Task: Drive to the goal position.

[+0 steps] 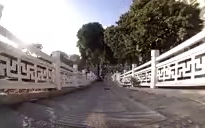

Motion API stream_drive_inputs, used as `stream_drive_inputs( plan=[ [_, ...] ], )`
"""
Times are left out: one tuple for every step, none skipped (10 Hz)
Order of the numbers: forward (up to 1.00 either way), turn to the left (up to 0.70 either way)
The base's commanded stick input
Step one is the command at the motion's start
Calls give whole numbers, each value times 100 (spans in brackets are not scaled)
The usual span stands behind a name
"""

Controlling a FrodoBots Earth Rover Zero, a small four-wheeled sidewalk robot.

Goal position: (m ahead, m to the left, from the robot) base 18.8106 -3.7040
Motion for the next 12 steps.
stream_drive_inputs(
  plan=[
    [45, 0],
    [45, 0],
    [45, 0],
    [45, 0],
    [45, 0],
    [45, 0],
    [45, 0],
    [45, 0],
    [45, 0],
    [45, 0],
    [45, 0],
    [45, 0]
  ],
)
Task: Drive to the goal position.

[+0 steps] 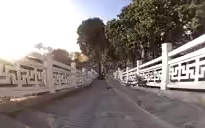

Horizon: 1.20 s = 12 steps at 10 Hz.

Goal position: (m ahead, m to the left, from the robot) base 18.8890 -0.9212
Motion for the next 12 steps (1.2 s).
stream_drive_inputs(
  plan=[
    [45, 0],
    [45, 0],
    [45, 0],
    [45, 0],
    [45, 0],
    [45, 0],
    [45, 0],
    [45, 0],
    [45, 0],
    [45, 0],
    [45, 0],
    [45, 0]
  ],
)
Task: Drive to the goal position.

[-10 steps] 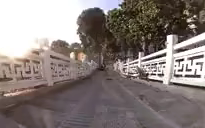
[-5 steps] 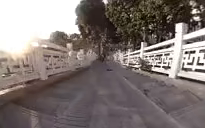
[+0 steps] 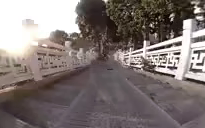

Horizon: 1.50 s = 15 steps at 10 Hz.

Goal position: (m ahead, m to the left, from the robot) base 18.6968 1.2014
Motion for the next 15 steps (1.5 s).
stream_drive_inputs(
  plan=[
    [45, 0],
    [45, 0],
    [45, 0],
    [45, 0],
    [45, 0],
    [45, 0],
    [45, 0],
    [45, 0],
    [45, 0],
    [45, 0],
    [45, 0],
    [45, 0],
    [45, 0],
    [45, 0],
    [45, 0]
  ],
)
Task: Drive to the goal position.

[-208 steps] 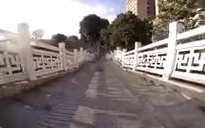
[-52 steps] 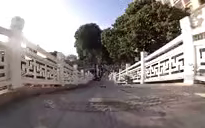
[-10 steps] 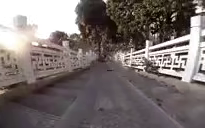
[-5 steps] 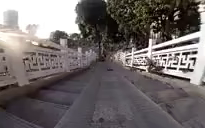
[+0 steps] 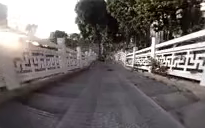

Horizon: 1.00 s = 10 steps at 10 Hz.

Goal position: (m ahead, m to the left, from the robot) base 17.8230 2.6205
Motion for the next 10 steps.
stream_drive_inputs(
  plan=[
    [45, 0],
    [45, 0],
    [45, 0],
    [45, 0],
    [45, 0],
    [45, 0],
    [45, 0],
    [45, 0],
    [45, 0],
    [45, 0]
  ],
)
